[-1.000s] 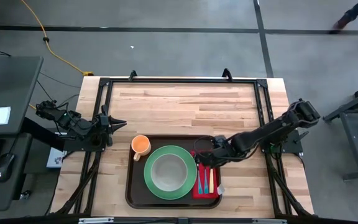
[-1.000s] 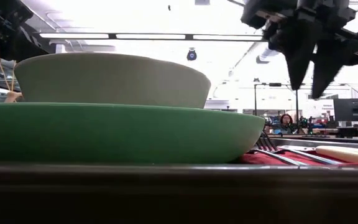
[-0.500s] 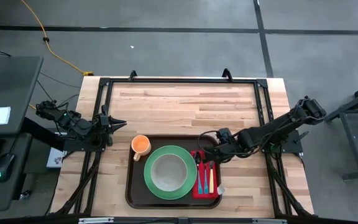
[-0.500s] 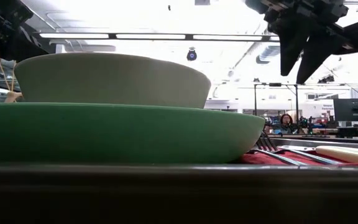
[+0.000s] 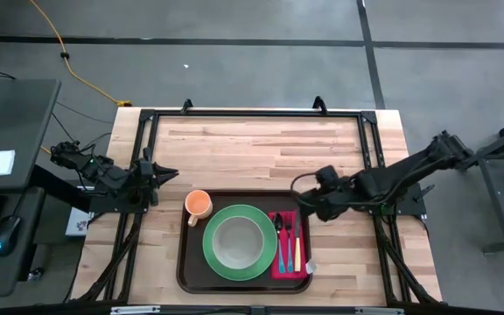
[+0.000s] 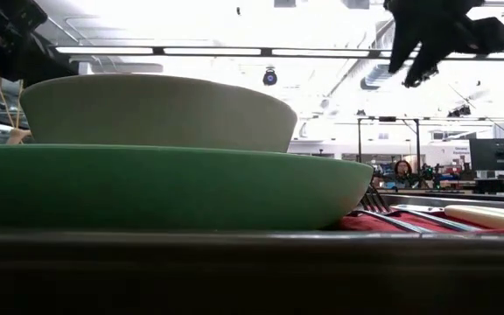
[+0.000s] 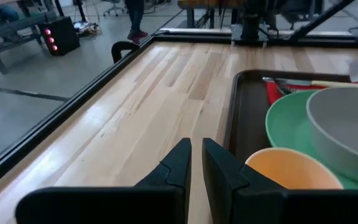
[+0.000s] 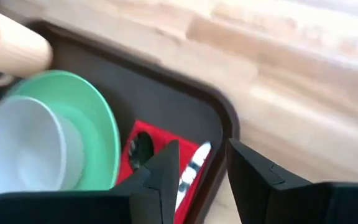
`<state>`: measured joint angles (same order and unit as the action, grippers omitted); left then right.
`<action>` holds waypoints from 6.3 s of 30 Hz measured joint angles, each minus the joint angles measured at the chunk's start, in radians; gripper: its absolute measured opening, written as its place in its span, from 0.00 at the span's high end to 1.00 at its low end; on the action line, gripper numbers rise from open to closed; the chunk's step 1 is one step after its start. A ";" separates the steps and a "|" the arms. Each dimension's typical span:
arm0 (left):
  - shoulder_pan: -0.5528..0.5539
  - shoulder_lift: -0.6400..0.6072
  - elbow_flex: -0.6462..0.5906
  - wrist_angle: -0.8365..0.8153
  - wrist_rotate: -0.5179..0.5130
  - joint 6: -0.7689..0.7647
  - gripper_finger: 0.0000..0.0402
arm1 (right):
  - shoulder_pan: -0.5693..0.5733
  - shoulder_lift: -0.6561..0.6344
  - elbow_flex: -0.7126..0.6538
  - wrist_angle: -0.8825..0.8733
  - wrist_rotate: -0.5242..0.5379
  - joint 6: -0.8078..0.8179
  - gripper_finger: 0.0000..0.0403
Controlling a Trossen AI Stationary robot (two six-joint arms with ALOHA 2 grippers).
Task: Set up tray
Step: Return to Home Position
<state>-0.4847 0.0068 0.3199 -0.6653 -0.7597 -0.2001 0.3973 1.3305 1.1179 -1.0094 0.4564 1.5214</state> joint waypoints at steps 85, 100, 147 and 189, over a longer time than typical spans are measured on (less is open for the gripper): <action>0.000 0.001 -0.083 0.417 0.353 0.441 0.83 | 0.000 -1.316 -0.692 0.380 0.006 -0.711 0.73; 0.000 -0.001 -0.116 0.439 0.374 0.518 0.83 | 0.000 -1.319 -0.966 0.798 -0.066 -0.749 0.73; 0.000 0.000 -0.180 0.342 0.194 0.581 0.83 | -0.256 -1.324 -1.026 0.775 -0.213 -1.093 0.73; 0.000 -0.001 -0.215 0.373 0.087 0.507 0.83 | -0.257 -1.323 -1.028 0.787 -0.043 -1.187 0.73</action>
<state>-0.4843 0.0063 0.1051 -0.2920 -0.6727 0.3064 0.1406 0.0071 0.0898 -0.2226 0.4129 0.3345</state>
